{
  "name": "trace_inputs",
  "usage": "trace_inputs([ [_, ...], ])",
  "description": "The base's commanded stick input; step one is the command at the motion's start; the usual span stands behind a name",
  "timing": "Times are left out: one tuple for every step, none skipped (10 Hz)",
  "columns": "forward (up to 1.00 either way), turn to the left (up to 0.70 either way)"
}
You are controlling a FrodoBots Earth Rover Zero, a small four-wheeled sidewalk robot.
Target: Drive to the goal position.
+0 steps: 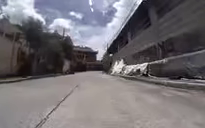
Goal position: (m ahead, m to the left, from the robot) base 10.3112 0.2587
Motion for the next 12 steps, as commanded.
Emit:
trace_inputs([
  [0.70,0.00],
  [0.70,0.00],
  [0.70,0.00],
  [0.70,0.00],
  [0.70,0.00],
  [0.70,0.00],
  [0.70,0.00],
  [0.70,0.00],
  [0.70,0.00],
  [0.70,0.00],
  [0.70,0.00],
  [0.70,0.00],
])
